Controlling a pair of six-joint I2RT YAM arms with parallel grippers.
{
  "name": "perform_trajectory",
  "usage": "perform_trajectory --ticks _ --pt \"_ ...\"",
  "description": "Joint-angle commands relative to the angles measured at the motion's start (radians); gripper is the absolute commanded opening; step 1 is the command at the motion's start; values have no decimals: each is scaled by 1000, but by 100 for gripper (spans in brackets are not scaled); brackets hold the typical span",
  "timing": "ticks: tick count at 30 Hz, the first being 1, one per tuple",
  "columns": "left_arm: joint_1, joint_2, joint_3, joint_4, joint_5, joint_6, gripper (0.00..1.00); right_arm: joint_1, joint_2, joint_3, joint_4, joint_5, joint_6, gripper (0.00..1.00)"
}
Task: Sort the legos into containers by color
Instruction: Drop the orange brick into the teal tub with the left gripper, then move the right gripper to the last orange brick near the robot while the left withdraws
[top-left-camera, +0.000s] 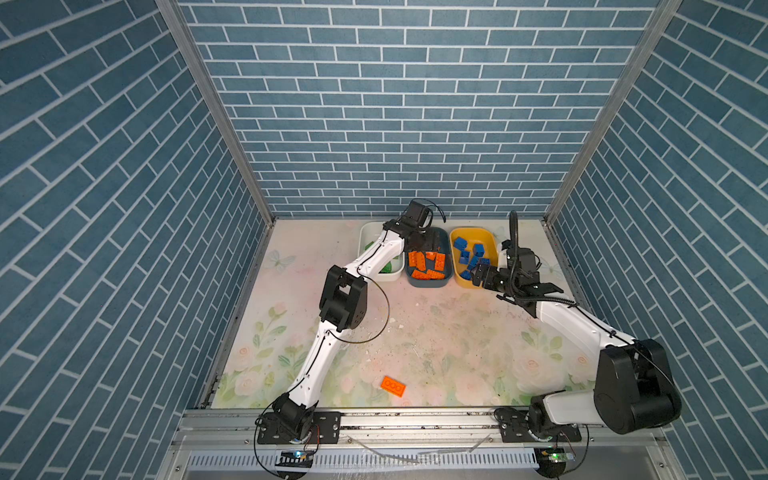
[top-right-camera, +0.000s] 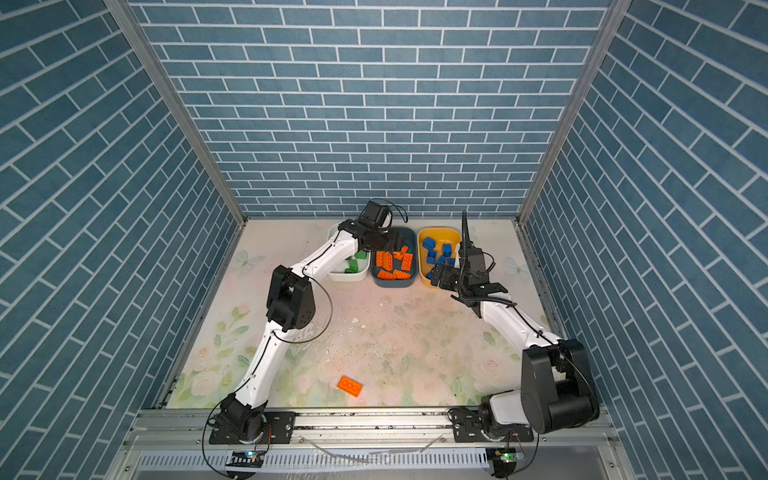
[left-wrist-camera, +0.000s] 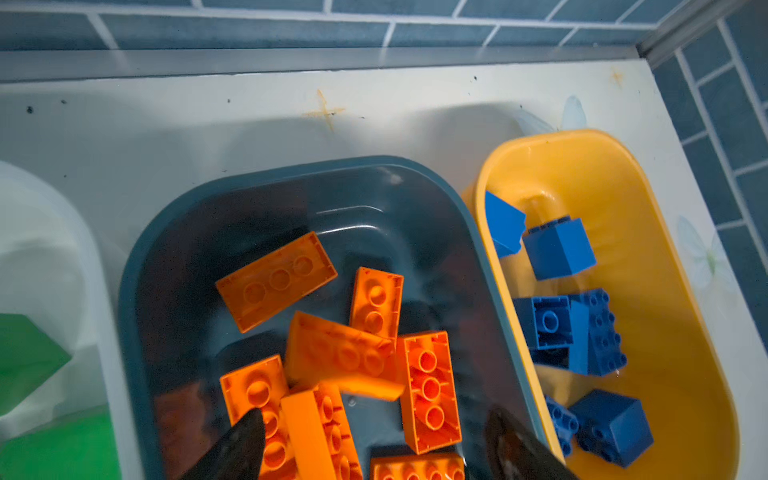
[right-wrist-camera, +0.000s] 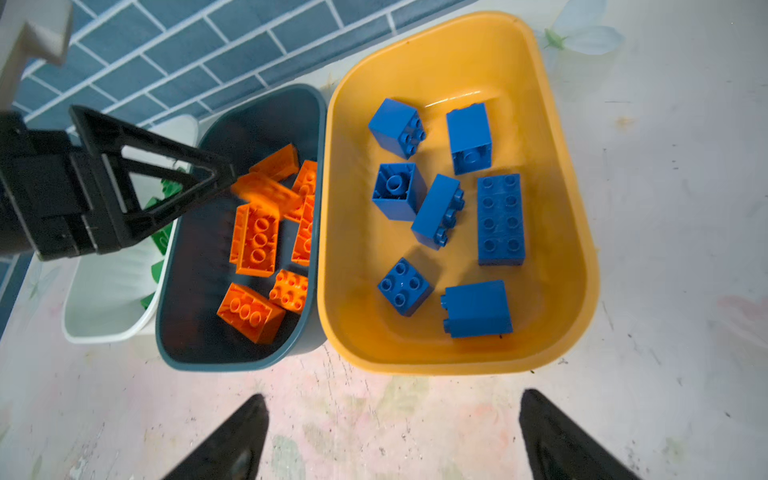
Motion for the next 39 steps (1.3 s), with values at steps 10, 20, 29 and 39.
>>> perform_trajectory --ticks 10,20,29,39 --pt "-11 -282 -265 100 82 -35 97 73 -4 -11 36 -314 -306 83" --pt "13 -671 -770 259 -136 -105 99 274 40 21 -96 -452 -686 82" --pt "147 -1081 -1191 173 -394 -245 99 596 84 99 -284 -122 -524 81" --pt "382 -1414 -1550 131 -388 -280 99 929 291 311 -517 -9 -497 81"
